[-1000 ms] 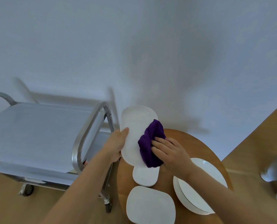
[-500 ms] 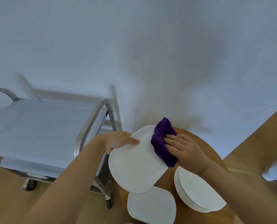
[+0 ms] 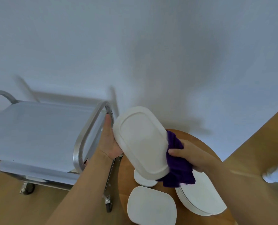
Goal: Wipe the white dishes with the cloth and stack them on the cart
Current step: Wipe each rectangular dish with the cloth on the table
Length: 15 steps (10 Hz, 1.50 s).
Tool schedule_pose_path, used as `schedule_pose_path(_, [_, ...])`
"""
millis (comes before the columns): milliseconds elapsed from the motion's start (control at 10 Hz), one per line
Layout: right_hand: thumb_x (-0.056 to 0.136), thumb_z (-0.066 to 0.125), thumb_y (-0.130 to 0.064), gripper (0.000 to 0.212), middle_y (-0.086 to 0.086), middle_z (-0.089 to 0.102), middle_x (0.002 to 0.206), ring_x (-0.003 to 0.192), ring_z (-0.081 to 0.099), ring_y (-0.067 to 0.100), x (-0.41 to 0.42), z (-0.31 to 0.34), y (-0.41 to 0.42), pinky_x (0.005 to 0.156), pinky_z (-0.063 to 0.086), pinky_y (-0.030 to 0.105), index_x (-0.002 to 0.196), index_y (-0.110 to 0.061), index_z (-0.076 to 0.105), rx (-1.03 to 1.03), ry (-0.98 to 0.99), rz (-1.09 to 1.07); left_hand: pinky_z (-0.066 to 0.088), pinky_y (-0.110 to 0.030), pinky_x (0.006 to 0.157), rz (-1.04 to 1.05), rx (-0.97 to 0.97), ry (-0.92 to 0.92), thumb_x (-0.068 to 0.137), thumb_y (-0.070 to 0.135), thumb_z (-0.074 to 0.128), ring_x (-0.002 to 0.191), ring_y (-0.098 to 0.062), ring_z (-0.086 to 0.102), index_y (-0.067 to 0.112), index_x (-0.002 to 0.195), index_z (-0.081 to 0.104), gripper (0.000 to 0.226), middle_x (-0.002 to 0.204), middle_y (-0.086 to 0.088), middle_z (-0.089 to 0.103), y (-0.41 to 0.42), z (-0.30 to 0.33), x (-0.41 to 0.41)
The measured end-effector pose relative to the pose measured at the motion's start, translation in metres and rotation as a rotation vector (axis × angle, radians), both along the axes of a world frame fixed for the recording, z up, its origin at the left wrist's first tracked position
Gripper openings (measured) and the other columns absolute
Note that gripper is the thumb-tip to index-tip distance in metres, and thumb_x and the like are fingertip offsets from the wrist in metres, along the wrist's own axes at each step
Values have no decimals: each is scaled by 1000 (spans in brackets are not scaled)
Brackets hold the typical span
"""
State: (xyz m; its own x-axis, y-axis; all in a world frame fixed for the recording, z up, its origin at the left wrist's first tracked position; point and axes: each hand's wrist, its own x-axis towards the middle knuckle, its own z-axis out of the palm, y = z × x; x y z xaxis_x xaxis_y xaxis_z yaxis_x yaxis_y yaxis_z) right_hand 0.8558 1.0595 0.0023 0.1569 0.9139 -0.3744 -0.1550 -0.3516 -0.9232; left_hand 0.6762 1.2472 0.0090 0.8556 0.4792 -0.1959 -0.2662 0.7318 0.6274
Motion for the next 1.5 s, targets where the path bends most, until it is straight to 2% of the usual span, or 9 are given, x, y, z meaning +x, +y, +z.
schedule_pose_path(100, [75,68,-39,45,12,70,100,87,69,26,-4,-12,2,69,55,31,109,-11,60,-34,100,-150,60,-44,67,31,18,127,65,21,80,86,-31,72,4,103,71,43,97,-16,74,-8,1,-2])
schedule_pose_path(400, [82,62,-41,40,6,69,107,95,67,28,-48,-48,13,75,55,42,118,-25,58,234,235,-730,60,-46,70,172,-51,22,74,15,64,81,-27,73,10,72,80,17,89,-13,75,-21,-2,14])
schedule_pose_path(600, [97,46,-21,47,8,38,142,124,43,26,-83,-51,27,105,37,44,141,-19,29,11,-356,-856,59,-40,66,240,45,98,70,18,69,84,-26,73,5,102,69,35,94,-13,75,-37,5,31])
schedule_pose_path(700, [100,33,-29,53,7,18,155,140,21,25,-103,-45,36,114,20,42,149,-14,15,-81,-771,-653,56,-44,82,211,161,252,68,24,72,100,-31,68,3,122,58,59,109,-16,70,-55,-1,39])
schedule_pose_path(900, [87,15,-48,66,-2,10,157,144,3,16,-99,-15,46,116,4,44,149,-25,17,76,-1054,-388,53,-39,94,28,205,361,96,49,41,105,-21,68,22,123,60,42,113,-5,71,-75,-23,30])
schedule_pose_path(1100, [92,31,-42,57,2,19,155,143,12,21,-80,2,70,115,13,48,146,-23,30,146,-1006,-468,50,-44,98,14,288,371,96,54,33,112,-24,64,21,127,57,51,117,-8,69,-74,-6,27])
schedule_pose_path(1200, [97,32,-36,38,1,45,136,122,42,22,-60,6,77,101,35,46,132,-28,43,53,-887,-588,48,-54,98,77,391,398,84,61,40,112,-35,61,16,129,55,65,118,-18,65,-78,-3,23])
schedule_pose_path(1300, [94,26,-50,37,-3,58,100,87,54,14,-48,4,70,75,42,31,109,-25,50,90,-828,-562,46,-56,99,90,322,307,80,59,44,112,-35,61,16,130,55,67,119,-17,66,-76,2,17])
schedule_pose_path(1500, [86,49,-59,37,-3,66,79,73,63,15,-32,-8,39,70,50,29,85,-23,57,-24,-535,-308,53,-43,90,55,108,209,90,49,39,110,-31,64,8,121,61,57,121,-18,66,-27,6,-1])
